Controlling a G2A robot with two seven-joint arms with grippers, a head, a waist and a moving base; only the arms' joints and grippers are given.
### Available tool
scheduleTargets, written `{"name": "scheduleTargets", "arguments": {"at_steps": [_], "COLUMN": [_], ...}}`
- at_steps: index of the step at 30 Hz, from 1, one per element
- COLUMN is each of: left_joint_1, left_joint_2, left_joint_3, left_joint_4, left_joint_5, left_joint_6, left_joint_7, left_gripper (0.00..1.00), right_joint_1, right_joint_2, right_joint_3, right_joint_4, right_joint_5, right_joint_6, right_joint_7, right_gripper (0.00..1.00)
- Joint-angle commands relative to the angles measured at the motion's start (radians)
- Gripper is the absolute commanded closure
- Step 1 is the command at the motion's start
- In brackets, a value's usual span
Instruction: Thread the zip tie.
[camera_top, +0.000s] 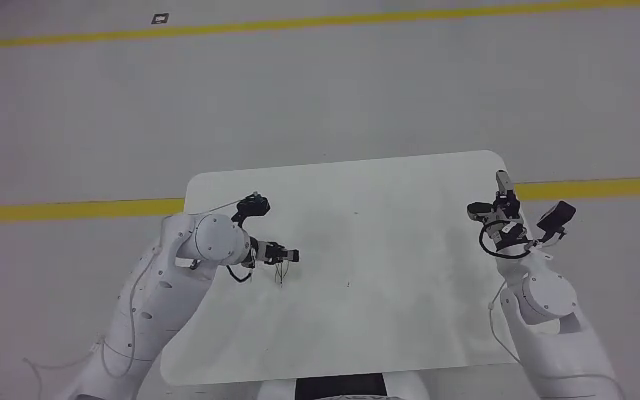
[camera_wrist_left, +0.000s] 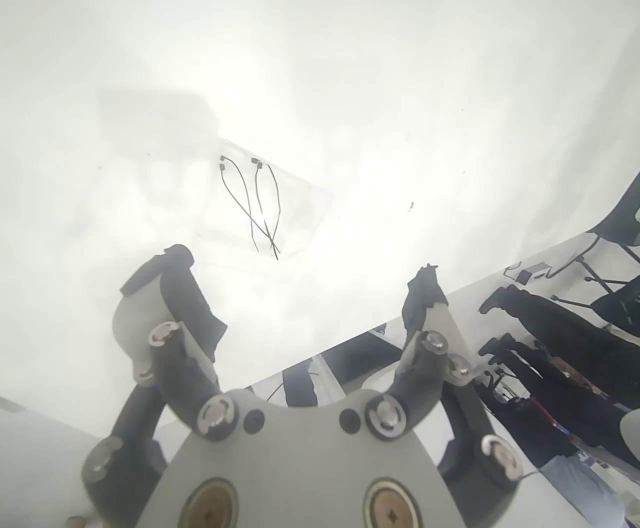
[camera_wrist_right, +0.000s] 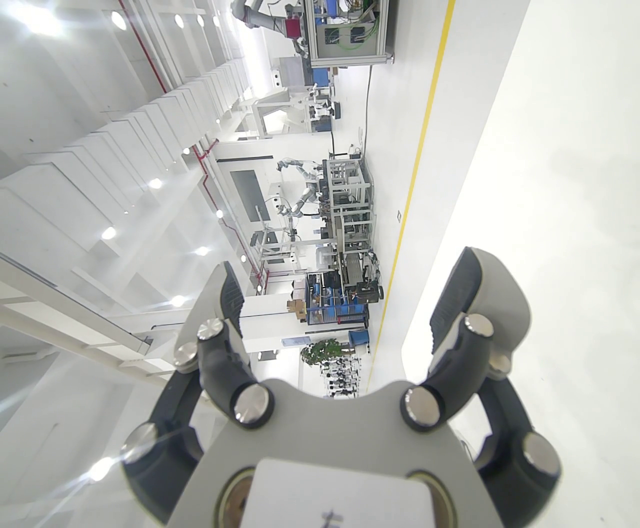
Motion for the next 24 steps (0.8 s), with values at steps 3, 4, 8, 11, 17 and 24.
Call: {"name": "scheduleTargets", "arguments": {"at_steps": [3, 4, 8, 11, 17, 24], "left_joint_1": [0.0, -0.003, -0.042, -0.06, -0.117, -0.18], "left_joint_2": [0.0, 0.0, -0.001, 0.003, 0.029, 0.05], "left_joint_3": [0.0, 0.004, 0.048, 0.082, 0.188, 0.267], "left_joint_4": [0.0, -0.006, -0.025, -0.037, 0.02, 0.078], "left_joint_5": [0.0, 0.003, 0.052, 0.066, 0.07, 0.071], "left_joint_6": [0.0, -0.002, 0.0, 0.0, 0.0, 0.0], "left_joint_7": [0.0, 0.0, 0.0, 0.0, 0.0, 0.0], "left_gripper": [0.0, 0.0, 0.0, 0.0, 0.0, 0.0], "right_joint_1": [0.0, 0.0, 0.0, 0.0, 0.0, 0.0], "right_joint_2": [0.0, 0.0, 0.0, 0.0, 0.0, 0.0], "right_joint_3": [0.0, 0.0, 0.0, 0.0, 0.0, 0.0], "right_joint_4": [0.0, 0.0, 0.0, 0.0, 0.0, 0.0], "right_joint_5": [0.0, 0.0, 0.0, 0.0, 0.0, 0.0], "right_joint_6": [0.0, 0.0, 0.0, 0.0, 0.0, 0.0], "right_joint_7": [0.0, 0.0, 0.0, 0.0, 0.0, 0.0], "right_gripper": [0.0, 0.0, 0.0, 0.0, 0.0, 0.0]}}
